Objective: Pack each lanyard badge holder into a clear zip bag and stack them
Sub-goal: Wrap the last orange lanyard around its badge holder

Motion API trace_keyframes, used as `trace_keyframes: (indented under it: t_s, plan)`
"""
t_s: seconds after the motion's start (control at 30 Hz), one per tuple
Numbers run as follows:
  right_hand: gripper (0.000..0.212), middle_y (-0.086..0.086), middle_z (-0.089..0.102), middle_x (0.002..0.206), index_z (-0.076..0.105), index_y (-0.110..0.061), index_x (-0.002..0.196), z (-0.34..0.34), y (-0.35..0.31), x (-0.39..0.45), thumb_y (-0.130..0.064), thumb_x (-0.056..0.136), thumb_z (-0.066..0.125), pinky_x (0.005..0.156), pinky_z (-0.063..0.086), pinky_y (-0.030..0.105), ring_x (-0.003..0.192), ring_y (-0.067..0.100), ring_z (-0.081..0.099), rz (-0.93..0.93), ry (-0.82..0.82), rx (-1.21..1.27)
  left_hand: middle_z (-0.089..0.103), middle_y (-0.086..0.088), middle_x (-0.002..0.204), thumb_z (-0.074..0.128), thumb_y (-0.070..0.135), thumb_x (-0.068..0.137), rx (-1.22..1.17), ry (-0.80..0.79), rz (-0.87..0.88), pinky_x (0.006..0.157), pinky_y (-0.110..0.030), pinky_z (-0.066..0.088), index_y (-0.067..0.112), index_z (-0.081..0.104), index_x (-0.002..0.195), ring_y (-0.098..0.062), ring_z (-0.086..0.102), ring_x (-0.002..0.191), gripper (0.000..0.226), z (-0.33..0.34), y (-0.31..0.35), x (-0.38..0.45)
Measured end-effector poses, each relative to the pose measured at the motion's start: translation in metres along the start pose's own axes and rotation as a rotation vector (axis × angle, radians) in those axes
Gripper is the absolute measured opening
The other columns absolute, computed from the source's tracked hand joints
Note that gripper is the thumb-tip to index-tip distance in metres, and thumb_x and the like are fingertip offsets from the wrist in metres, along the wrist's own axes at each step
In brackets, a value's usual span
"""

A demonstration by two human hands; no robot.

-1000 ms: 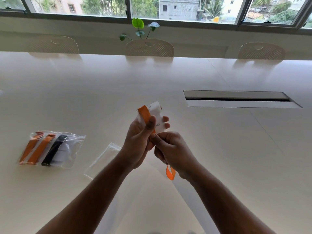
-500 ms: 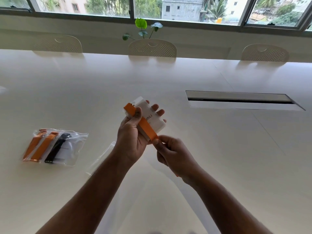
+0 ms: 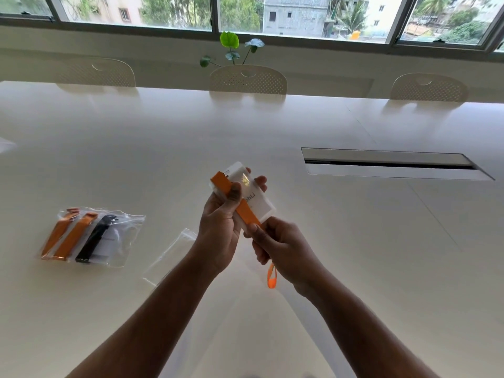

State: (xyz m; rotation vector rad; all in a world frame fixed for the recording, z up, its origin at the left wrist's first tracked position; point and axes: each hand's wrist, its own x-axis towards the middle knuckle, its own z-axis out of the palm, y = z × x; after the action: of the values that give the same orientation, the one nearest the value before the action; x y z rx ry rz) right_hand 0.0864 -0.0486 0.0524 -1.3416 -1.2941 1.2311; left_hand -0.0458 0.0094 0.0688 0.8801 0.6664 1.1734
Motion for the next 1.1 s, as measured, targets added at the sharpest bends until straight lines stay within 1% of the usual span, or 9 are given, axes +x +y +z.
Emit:
trace_keyframes:
  t_s: [0.2,0.33,0.47,0.57,0.67,0.8,0.93,1.0,1.1]
  plan:
    - [0.03,0.006,0.051,0.059,0.068,0.0,0.089,-0.003,-0.002,-0.002,-0.026,0.102,0.061,0.054,0.036,0.025,0.053,0.014,0.042,-0.11,-0.039,0.182,0.068,-0.022,0.115,0.057,0.04,0.097,0.13,0.16,-0.107,0.081,-0.037,0.058,-0.004,0.05,0.135,-0.034,0.067,0.106,0.059,-0.017,-0.014,0.005]
    - [0.026,-0.001,0.044,0.055,0.07,-0.006,0.084,-0.009,-0.004,-0.001,-0.027,0.097,0.063,0.051,0.029,0.021,0.05,0.011,0.035,-0.131,-0.072,0.263,0.04,-0.014,0.156,0.062,0.05,0.086,0.585,0.217,0.041,0.117,-0.047,0.038,0.008,0.018,0.159,-0.029,0.043,0.143,0.094,-0.022,-0.019,-0.002]
    - [0.025,-0.002,0.043,0.053,0.072,-0.008,0.083,-0.018,-0.006,0.0,-0.026,0.098,0.062,0.051,0.029,0.022,0.049,0.01,0.032,-0.101,-0.147,0.366,0.054,0.004,0.148,0.04,0.048,0.104,1.117,-0.105,0.407,0.126,-0.051,0.011,0.017,0.052,0.142,-0.012,0.034,0.149,0.051,-0.035,-0.013,-0.002]
    - [0.025,-0.001,0.042,0.053,0.071,-0.006,0.086,-0.021,-0.009,0.0,-0.023,0.1,0.059,0.051,0.027,0.024,0.05,0.011,0.031,-0.097,-0.201,0.447,0.063,-0.001,0.137,0.028,0.056,0.104,0.91,-0.359,0.35,0.118,-0.051,0.034,0.013,0.053,0.142,-0.019,0.053,0.135,0.062,-0.029,-0.01,-0.009]
    - [0.024,0.003,0.042,0.057,0.069,-0.004,0.089,-0.021,-0.016,-0.001,-0.024,0.099,0.06,0.055,0.019,0.034,0.053,0.014,0.031,-0.107,-0.229,0.465,0.057,-0.003,0.143,0.028,0.067,0.099,0.819,-0.402,0.276,0.112,-0.04,0.043,0.01,0.042,0.15,-0.023,0.051,0.137,0.077,-0.02,-0.015,-0.018]
    - [0.022,0.005,0.055,0.063,0.067,-0.003,0.097,-0.019,-0.021,-0.004,-0.014,0.105,0.05,0.054,0.029,0.03,0.055,0.014,0.044,-0.109,-0.206,0.434,0.058,-0.011,0.138,0.031,0.074,0.094,0.592,-0.294,0.214,0.112,-0.051,0.044,0.02,0.044,0.147,-0.026,0.054,0.132,0.077,-0.012,-0.019,-0.021]
    - [0.025,0.01,0.066,0.071,0.07,-0.003,0.102,-0.02,-0.02,-0.009,-0.017,0.105,0.049,0.059,0.047,0.028,0.058,0.017,0.057,-0.075,-0.185,0.372,0.05,-0.029,0.139,0.028,0.064,0.093,0.445,-0.195,0.207,0.096,-0.061,0.052,0.043,0.041,0.145,-0.047,0.055,0.124,0.058,-0.002,-0.013,-0.02]
    - [0.025,0.012,0.07,0.074,0.069,-0.004,0.099,-0.017,-0.017,-0.013,-0.019,0.106,0.05,0.059,0.05,0.027,0.06,0.018,0.062,-0.039,-0.21,0.297,0.06,-0.024,0.128,0.026,0.056,0.099,0.289,-0.128,0.187,0.084,-0.053,0.057,0.036,0.048,0.137,-0.043,0.063,0.112,0.048,-0.002,-0.008,-0.017]
    - [0.029,0.013,0.073,0.075,0.071,-0.011,0.095,-0.009,-0.013,-0.017,-0.021,0.109,0.047,0.059,0.052,0.027,0.061,0.019,0.065,0.015,-0.221,0.206,0.064,-0.021,0.118,0.025,0.053,0.106,0.106,-0.05,0.119,0.088,-0.056,0.057,0.027,0.05,0.126,-0.042,0.066,0.107,0.042,-0.005,-0.002,-0.01]
